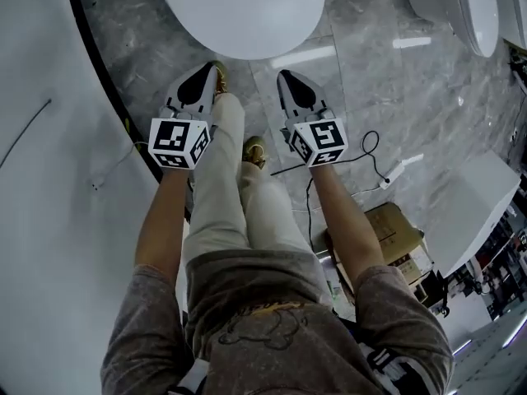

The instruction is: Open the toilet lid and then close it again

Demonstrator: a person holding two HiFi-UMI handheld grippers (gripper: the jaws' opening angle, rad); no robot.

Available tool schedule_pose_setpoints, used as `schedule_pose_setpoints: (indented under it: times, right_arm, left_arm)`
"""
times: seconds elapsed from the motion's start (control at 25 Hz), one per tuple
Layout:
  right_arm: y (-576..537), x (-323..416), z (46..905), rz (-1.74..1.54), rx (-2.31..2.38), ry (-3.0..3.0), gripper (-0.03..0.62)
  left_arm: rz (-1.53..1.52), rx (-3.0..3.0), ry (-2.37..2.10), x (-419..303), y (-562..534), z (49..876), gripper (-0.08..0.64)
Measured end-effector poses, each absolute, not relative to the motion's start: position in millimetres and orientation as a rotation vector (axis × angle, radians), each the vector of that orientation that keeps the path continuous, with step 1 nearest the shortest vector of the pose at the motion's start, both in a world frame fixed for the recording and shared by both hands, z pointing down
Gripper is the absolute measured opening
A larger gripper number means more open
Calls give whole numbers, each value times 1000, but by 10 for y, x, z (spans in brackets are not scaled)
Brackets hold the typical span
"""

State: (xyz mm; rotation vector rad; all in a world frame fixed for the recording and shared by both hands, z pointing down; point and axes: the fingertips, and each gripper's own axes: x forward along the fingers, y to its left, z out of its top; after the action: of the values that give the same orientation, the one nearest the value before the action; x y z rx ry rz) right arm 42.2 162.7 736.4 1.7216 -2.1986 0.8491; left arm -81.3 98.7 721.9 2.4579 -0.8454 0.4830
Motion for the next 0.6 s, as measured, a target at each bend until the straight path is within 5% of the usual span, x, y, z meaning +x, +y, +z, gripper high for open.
schedule_pose_setpoints:
  times: [0.28,0.6]
  right_arm:
    - [1577,460,8236,908,1730,-2172,28]
    - [1449,432,8385,922,1726,-2186,28]
  left_arm:
    - [556,2425,-815,-747,1044,8255,8]
    - [528,2419,-808,-628,1021,8436,8]
